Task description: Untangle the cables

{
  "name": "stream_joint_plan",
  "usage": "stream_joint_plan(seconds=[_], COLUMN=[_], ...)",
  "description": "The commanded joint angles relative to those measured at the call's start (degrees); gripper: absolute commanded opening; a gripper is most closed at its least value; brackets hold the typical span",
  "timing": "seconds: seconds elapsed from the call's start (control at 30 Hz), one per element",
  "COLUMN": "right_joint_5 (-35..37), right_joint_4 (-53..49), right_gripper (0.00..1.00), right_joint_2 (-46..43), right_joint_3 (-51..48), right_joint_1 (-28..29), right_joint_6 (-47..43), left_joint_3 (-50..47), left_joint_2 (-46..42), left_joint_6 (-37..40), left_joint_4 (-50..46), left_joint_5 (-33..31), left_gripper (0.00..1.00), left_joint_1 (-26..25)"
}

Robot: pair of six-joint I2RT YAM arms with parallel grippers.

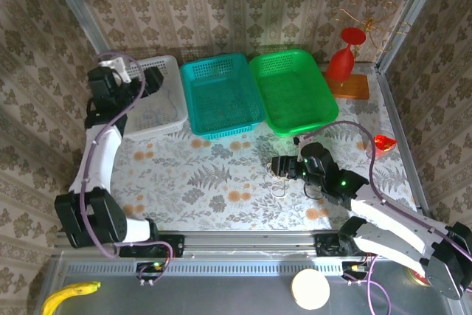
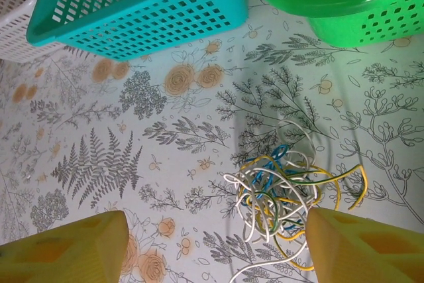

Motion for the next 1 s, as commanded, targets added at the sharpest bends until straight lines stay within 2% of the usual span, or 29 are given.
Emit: stream_joint_plan(seconds=[0.0,0.23,0.4,0.5,0.67,0.97], right_joint_5=[-0.2,-0.5,-4.0,-6.7,-10.0,-18.4], right_joint_4=[-4.8,-7.1,-6.9,-7.0,-6.8,0.7], right_gripper=[0.71,0.67,0.6,0.56,0.52,0.48], right_joint_2=[0.8,2.4,2.5,3.0,4.5,11.0], right_joint_3=[2.3,1.2,-0.7,-0.9,-0.9,-2.0], right_joint_1=[-0.5,-2.6,-8.1,-10.8,-12.7,-12.7], right_joint_6=[-0.1,-1.1,-1.3,-1.4,-1.8,1.8], left_joint_3=[-3.7,-13.9,-20.2,-22.9,-25.5,-26.7], left_joint_2=[-4.4,-11.0,-13.2,-12.9,-11.6,-9.1], left_joint_6=[2.5,-0.7,-3.6,-4.6,-6.5,-8.7], left_joint_4=[-2.8,-1.4,0.4,2.2,5.1,9.6], left_joint_5=[-1.3,-8.3,-14.5,-17.5,-19.6,-19.4], left_gripper=[1.0,1.0,1.0,1.0,1.0,1.0], left_joint_1=[-6.1,-22.3,-34.4,-40.1,-44.1,-44.4])
